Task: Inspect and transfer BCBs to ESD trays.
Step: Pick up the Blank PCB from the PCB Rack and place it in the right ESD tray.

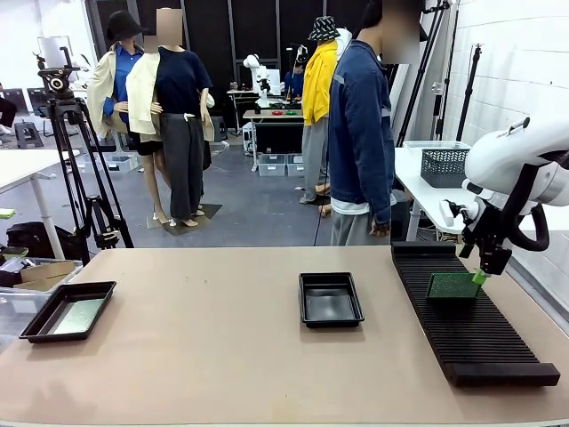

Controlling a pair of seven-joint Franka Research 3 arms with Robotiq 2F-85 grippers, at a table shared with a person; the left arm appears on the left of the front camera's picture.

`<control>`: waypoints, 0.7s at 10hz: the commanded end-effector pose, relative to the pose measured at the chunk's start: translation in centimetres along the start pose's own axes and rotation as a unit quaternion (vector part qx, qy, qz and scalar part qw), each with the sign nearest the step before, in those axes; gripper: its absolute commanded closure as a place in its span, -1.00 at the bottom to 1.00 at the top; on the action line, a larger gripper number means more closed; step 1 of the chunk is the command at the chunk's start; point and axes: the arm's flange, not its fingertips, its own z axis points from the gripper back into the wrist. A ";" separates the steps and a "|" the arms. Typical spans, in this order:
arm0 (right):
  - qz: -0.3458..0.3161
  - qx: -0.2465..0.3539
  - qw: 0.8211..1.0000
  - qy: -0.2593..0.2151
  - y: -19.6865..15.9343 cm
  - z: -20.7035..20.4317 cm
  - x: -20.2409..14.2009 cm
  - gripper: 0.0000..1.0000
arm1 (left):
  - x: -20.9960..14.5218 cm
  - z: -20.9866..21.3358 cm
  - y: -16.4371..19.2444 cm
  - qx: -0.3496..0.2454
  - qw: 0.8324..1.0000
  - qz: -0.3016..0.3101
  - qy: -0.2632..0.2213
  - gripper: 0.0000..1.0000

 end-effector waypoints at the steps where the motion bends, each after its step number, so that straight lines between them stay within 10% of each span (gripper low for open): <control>1: 0.021 -0.014 1.000 -0.014 0.0 -0.7 -0.4 -1.00 | -0.2 0.0 -0.1 0.002 1.000 0.001 0.001 -1.00; 7: 0.037 0.009 0.999 -0.022 -2.7 -1.4 -0.8 -1.00 | -0.2 0.0 -0.1 0.002 1.000 0.001 0.001 -1.00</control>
